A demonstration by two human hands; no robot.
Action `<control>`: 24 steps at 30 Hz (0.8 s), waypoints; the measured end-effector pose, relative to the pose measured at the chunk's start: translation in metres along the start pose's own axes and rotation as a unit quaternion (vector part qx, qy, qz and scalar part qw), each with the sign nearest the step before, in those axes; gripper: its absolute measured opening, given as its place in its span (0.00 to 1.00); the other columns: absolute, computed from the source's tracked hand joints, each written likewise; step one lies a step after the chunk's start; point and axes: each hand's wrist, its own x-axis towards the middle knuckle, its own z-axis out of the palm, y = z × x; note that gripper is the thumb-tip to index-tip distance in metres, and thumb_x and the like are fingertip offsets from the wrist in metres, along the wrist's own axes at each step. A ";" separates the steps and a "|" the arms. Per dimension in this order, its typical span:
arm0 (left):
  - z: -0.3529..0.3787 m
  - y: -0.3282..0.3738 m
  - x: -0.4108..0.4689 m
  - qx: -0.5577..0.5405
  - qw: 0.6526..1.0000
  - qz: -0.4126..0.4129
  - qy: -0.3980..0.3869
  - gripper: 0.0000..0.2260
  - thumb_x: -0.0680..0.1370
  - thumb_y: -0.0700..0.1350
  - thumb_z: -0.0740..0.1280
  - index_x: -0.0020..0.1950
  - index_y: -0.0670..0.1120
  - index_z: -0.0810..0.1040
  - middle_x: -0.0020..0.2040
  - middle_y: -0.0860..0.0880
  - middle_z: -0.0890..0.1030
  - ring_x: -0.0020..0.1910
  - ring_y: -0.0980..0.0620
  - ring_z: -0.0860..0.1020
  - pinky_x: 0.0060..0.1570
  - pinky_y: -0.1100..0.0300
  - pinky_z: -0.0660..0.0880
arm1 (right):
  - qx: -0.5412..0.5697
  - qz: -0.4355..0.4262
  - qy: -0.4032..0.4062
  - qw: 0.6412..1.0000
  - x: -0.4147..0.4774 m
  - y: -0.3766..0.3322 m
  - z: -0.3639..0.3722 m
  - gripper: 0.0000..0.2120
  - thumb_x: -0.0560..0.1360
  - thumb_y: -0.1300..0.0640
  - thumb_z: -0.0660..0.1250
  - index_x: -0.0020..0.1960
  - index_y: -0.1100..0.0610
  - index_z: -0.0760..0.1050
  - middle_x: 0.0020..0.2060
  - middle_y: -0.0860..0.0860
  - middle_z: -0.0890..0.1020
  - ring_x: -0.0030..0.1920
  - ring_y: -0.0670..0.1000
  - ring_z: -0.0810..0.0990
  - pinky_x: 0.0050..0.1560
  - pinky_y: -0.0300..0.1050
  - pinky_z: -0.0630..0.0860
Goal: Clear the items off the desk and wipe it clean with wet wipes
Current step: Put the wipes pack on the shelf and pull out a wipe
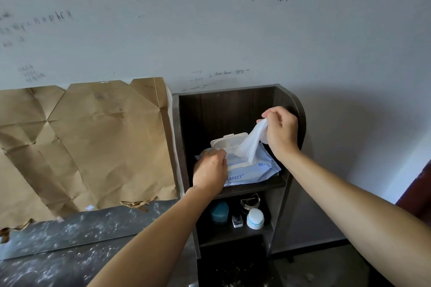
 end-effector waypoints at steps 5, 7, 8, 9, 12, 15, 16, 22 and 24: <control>0.006 -0.009 -0.003 0.023 0.989 0.078 -0.121 0.16 0.78 0.44 0.58 0.64 0.51 0.76 0.59 0.48 0.73 0.61 0.46 0.67 0.63 0.49 0.65 | -0.140 -0.098 -0.020 0.985 0.003 0.007 -0.005 0.10 0.76 0.63 0.57 0.40 0.58 0.76 0.41 0.54 0.78 0.39 0.49 0.77 0.38 0.34 0.70; 0.003 -0.010 -0.005 -0.002 0.992 0.071 -0.107 0.15 0.76 0.46 0.58 0.58 0.49 0.80 0.56 0.48 0.75 0.59 0.46 0.69 0.60 0.49 0.67 | -0.212 -0.085 -0.088 0.970 -0.001 0.020 -0.006 0.07 0.76 0.61 0.61 0.43 0.57 0.77 0.42 0.52 0.77 0.39 0.50 0.76 0.36 0.36 0.69; 0.001 -0.010 -0.006 -0.023 0.995 0.065 -0.072 0.15 0.74 0.46 0.57 0.52 0.46 0.81 0.52 0.47 0.77 0.56 0.45 0.71 0.56 0.49 0.70 | -0.242 -0.066 -0.121 0.960 -0.003 0.029 -0.006 0.04 0.75 0.60 0.63 0.45 0.56 0.77 0.42 0.51 0.76 0.40 0.51 0.77 0.36 0.37 0.69; -0.001 -0.010 -0.007 -0.039 0.997 0.058 -0.027 0.13 0.73 0.45 0.58 0.46 0.43 0.81 0.47 0.45 0.77 0.52 0.44 0.73 0.51 0.49 0.73 | -0.269 -0.044 -0.150 0.950 -0.005 0.038 -0.007 0.04 0.74 0.58 0.66 0.48 0.55 0.77 0.43 0.50 0.76 0.42 0.51 0.77 0.37 0.38 0.69; -0.007 -0.008 -0.008 -0.068 0.994 0.034 0.083 0.05 0.71 0.36 0.64 0.45 0.39 0.76 0.47 0.43 0.74 0.47 0.44 0.73 0.42 0.53 0.73 | -0.328 0.006 -0.212 0.921 -0.011 0.053 -0.004 0.20 0.67 0.48 0.75 0.56 0.51 0.75 0.50 0.49 0.76 0.49 0.51 0.77 0.46 0.47 0.77; -0.010 -0.005 -0.005 -0.075 0.993 0.048 0.083 0.17 0.70 0.33 0.62 0.58 0.39 0.74 0.57 0.41 0.73 0.55 0.44 0.71 0.51 0.53 0.73 | -0.381 0.016 -0.239 0.893 -0.016 0.057 0.002 0.24 0.66 0.46 0.76 0.59 0.49 0.73 0.53 0.51 0.76 0.51 0.55 0.77 0.48 0.52 0.77; -0.010 -0.006 -0.004 -0.065 0.994 0.060 0.067 0.20 0.69 0.33 0.62 0.61 0.39 0.74 0.59 0.41 0.73 0.57 0.43 0.71 0.55 0.52 0.72 | -0.388 0.018 -0.245 0.888 -0.016 0.058 0.003 0.22 0.67 0.48 0.75 0.59 0.48 0.74 0.54 0.51 0.76 0.51 0.56 0.77 0.48 0.52 0.77; -0.002 -0.013 -0.020 -0.027 0.996 0.080 -0.008 0.16 0.70 0.32 0.61 0.55 0.38 0.79 0.54 0.41 0.79 0.52 0.40 0.77 0.51 0.51 0.75 | -0.392 -0.020 -0.363 0.845 -0.015 0.061 -0.008 0.16 0.78 0.59 0.61 0.62 0.45 0.76 0.53 0.48 0.73 0.53 0.55 0.76 0.49 0.47 0.74; 0.001 -0.015 -0.026 -0.009 0.996 0.088 -0.008 0.15 0.68 0.35 0.61 0.52 0.38 0.81 0.52 0.41 0.80 0.49 0.39 0.78 0.49 0.51 0.77 | -0.430 -0.060 -0.376 0.819 -0.018 0.060 -0.015 0.18 0.80 0.59 0.57 0.64 0.43 0.74 0.54 0.49 0.71 0.49 0.55 0.75 0.43 0.48 0.72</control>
